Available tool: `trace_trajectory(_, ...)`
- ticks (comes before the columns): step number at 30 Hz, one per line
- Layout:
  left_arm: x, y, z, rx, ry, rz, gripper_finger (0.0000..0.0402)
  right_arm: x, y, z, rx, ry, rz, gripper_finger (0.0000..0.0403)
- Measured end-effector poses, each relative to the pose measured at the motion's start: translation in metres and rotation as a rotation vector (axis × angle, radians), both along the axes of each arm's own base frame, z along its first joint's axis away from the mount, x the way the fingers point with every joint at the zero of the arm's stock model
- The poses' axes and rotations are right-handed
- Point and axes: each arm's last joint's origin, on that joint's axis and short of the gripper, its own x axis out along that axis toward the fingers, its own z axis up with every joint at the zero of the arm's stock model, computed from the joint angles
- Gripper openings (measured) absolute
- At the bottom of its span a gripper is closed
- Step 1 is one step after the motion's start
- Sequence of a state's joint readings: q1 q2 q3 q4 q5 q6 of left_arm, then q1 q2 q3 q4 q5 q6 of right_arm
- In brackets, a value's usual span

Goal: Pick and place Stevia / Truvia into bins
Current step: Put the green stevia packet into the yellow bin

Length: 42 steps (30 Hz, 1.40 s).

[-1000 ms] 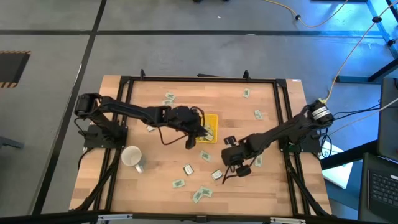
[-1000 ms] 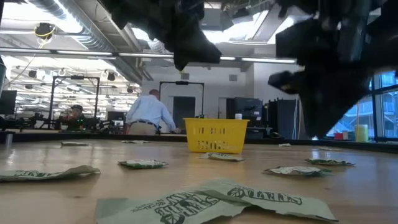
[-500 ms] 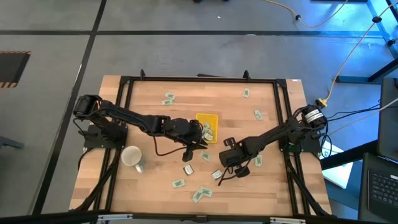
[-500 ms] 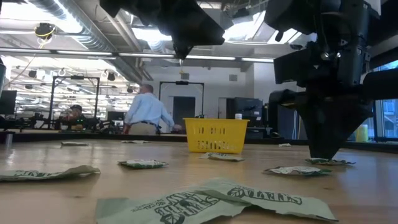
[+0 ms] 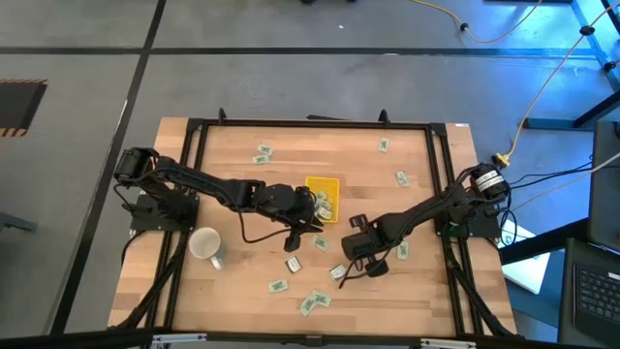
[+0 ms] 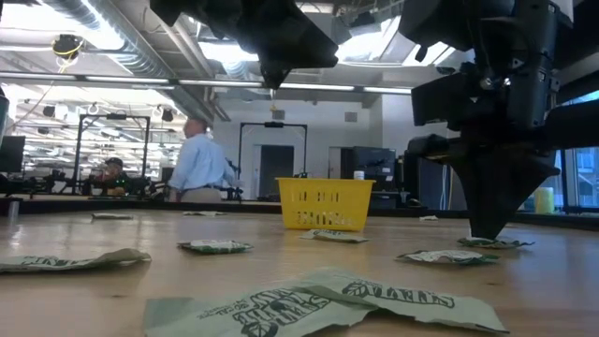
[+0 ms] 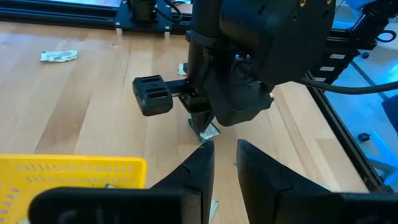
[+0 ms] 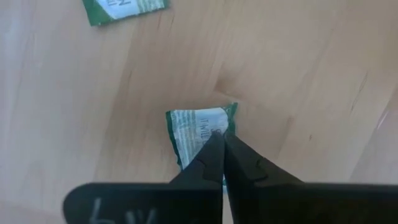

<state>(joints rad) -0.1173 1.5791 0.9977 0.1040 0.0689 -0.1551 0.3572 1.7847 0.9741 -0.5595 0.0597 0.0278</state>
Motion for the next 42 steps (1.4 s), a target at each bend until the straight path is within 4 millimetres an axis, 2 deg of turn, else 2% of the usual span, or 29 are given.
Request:
trace_trajectory(4,0.000,0.000,0.000,0.000,0.000,0.000,0.0061,-0.001,-0.001,0.009,0.000,0.025,-0.042,0.0002)
trace_trajectory(6,0.000,0.000,0.000,0.000,0.000,0.000,0.0061,-0.004,-0.004,0.020,-0.010,0.055,-0.053,0.0002)
trace_trajectory(11,0.000,0.000,0.000,-0.017,0.006,0.006,0.0061,0.005,-0.011,0.065,0.008,-0.056,-0.087,0.0002)
trace_trajectory(15,-0.002,-0.004,-0.002,-0.074,0.038,-0.032,0.0061,0.015,-0.024,0.104,-0.063,-0.244,-0.131,0.0002)
trace_trajectory(18,-0.004,-0.008,-0.006,-0.111,0.092,-0.034,0.0061,0.025,-0.037,0.119,-0.140,-0.344,-0.157,0.0002)
trace_trajectory(21,-0.008,-0.013,-0.011,-0.137,0.165,-0.027,0.0061,0.037,-0.048,0.129,-0.142,-0.466,-0.189,0.0002)
trace_trajectory(24,-0.013,-0.019,-0.015,-0.154,0.223,-0.024,0.0061,0.047,-0.059,0.122,-0.141,-0.520,-0.217,0.0002)
trace_trajectory(31,-0.020,-0.030,-0.021,-0.187,0.314,0.032,0.0061,0.066,-0.081,0.088,-0.187,-0.431,-0.254,0.0002)
trace_trajectory(38,-0.021,-0.032,-0.021,-0.174,0.317,0.063,0.0061,0.079,-0.092,0.050,-0.214,-0.335,-0.269,0.0005)
trace_trajectory(42,-0.020,-0.032,-0.021,-0.169,0.315,0.071,0.0061,0.081,-0.093,0.041,-0.219,-0.312,-0.270,0.0006)
